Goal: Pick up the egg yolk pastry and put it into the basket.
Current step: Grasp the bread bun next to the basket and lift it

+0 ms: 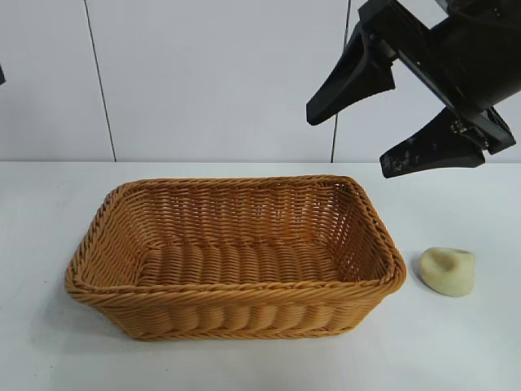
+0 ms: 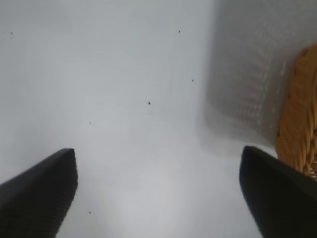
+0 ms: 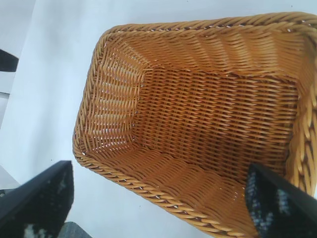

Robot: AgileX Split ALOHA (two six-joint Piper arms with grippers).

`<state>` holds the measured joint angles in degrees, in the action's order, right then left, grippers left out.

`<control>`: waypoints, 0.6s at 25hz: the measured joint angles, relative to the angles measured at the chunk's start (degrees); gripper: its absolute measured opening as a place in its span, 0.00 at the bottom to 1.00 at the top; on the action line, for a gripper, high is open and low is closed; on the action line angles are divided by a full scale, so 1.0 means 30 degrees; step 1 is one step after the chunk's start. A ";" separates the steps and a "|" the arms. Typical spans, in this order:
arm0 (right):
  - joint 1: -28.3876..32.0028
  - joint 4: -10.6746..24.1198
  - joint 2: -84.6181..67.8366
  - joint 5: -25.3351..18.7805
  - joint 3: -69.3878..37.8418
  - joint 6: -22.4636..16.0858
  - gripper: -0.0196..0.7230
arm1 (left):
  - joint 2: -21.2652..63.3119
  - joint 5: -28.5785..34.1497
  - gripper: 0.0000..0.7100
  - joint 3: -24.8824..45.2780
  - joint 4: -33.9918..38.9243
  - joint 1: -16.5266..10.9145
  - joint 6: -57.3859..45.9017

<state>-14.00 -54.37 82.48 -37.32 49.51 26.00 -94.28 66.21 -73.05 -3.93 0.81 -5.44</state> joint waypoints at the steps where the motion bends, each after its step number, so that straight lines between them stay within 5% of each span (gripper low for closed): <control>1: 0.0000 0.0000 0.0000 0.0000 0.0000 0.0000 0.93 | 0.0704 0.0017 0.91 0.0735 0.0000 0.0000 0.0022; 15: 0.0000 0.0006 0.0000 0.0000 0.0000 0.0000 0.93 | 1.5963 -0.0253 0.91 1.0600 0.0201 0.0000 0.0092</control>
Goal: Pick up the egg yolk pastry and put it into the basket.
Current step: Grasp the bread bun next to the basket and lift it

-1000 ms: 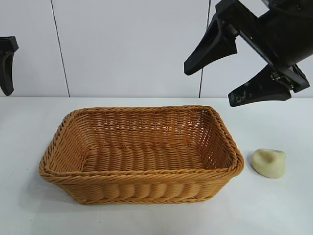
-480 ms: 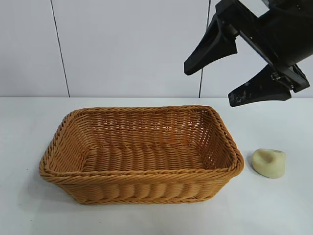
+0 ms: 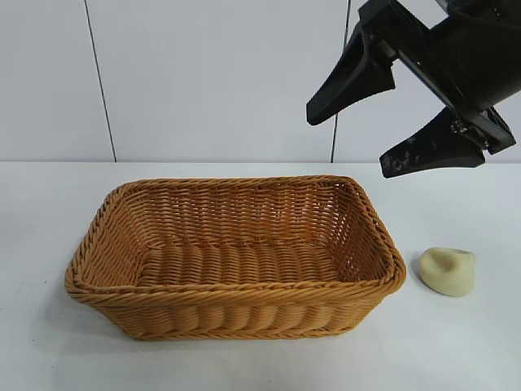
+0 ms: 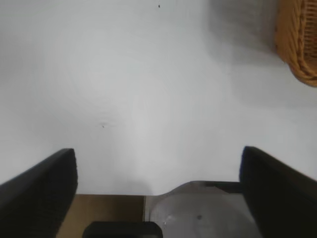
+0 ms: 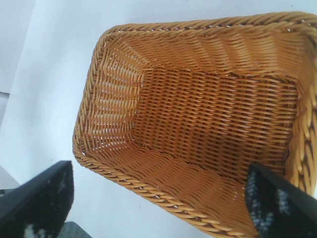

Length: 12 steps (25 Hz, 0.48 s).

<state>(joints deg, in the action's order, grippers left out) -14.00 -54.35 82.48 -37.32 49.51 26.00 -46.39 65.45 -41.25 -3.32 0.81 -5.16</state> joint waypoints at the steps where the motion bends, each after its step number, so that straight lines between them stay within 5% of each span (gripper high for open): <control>1: 0.0000 0.0000 0.0000 0.0000 0.0000 0.0000 0.93 | 0.1026 -0.0172 0.91 0.0724 0.0036 0.0000 0.0000; 7: 0.0000 0.0000 0.0000 -0.0052 0.0000 0.0000 0.93 | 0.7787 -0.0835 0.91 0.3867 0.0529 0.0000 0.0000; 12: 0.0000 0.0077 0.0000 -0.0418 0.0000 0.0000 0.93 | 1.1797 -0.1254 0.91 0.4196 0.0569 0.0000 0.0000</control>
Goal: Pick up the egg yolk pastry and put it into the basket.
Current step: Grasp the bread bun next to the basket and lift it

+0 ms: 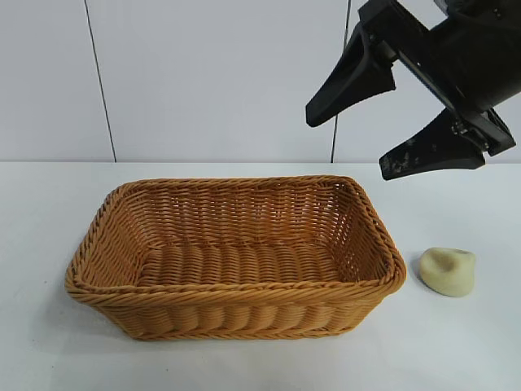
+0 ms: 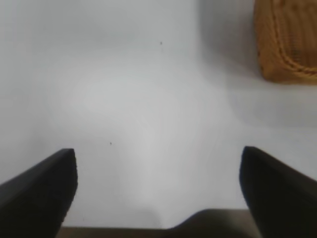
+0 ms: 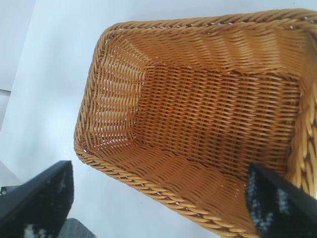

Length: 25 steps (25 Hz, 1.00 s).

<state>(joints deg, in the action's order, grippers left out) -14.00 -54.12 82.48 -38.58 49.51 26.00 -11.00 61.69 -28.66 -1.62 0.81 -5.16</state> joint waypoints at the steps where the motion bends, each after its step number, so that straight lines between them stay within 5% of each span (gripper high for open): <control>1: 0.0000 0.0088 0.0000 0.0000 0.0000 0.0000 0.93 | 0.0659 0.0000 0.91 0.0000 0.0000 0.0000 0.0000; 6: 0.0000 0.0866 0.0000 -0.0023 0.0000 -0.0464 0.93 | 0.2768 0.0000 0.91 0.0000 0.0000 0.0000 0.0006; 11: 0.0000 0.5086 0.0017 -0.0503 0.1016 -0.3381 0.93 | 0.3727 -0.0041 0.91 0.0000 0.0021 0.0000 0.0006; 17: 0.0000 1.3173 0.0017 -0.0672 0.2601 -0.9135 0.93 | 0.3727 -0.0041 0.91 0.0000 0.0082 0.0000 0.0006; 20: 0.0000 1.6426 0.0393 -0.1153 0.2638 -1.0937 0.93 | 0.3727 -0.0041 0.91 0.0000 0.0082 0.0000 0.0006; 25: 0.1134 1.7429 0.1880 -0.1564 0.2653 -1.1422 0.93 | 0.3727 -0.0041 0.91 0.0000 0.0082 0.0000 0.0006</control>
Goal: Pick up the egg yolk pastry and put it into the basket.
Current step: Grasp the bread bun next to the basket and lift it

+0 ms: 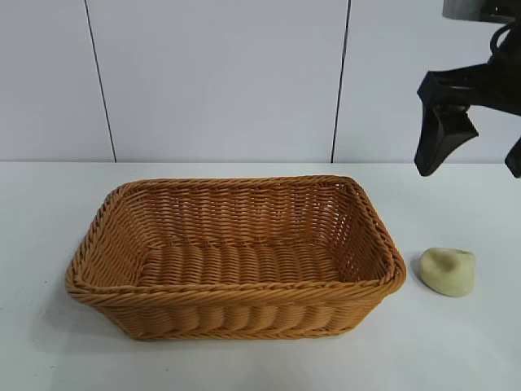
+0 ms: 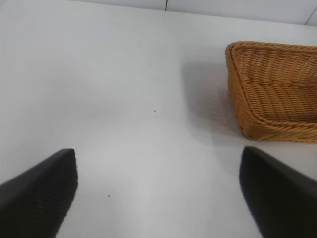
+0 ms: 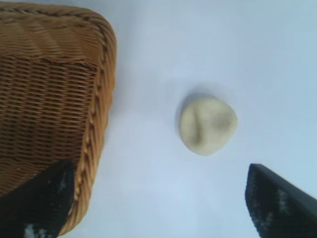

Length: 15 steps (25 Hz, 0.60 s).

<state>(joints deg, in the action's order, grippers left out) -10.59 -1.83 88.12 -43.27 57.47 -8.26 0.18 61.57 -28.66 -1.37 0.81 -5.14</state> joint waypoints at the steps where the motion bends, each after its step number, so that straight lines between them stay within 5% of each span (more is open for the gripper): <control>1: 0.0323 0.0000 0.0339 0.0000 0.0000 0.0042 0.93 | 0.0000 0.0000 0.91 0.0000 0.0000 0.0000 0.0000; 15: 0.2633 -0.2130 0.4405 0.1451 0.0022 0.2755 0.93 | 0.0000 -0.0053 0.91 0.0000 0.0000 0.0000 0.0016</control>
<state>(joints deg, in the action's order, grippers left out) -2.69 -8.22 101.34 -38.92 57.53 0.00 0.18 61.41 -28.66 -1.37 0.81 -5.09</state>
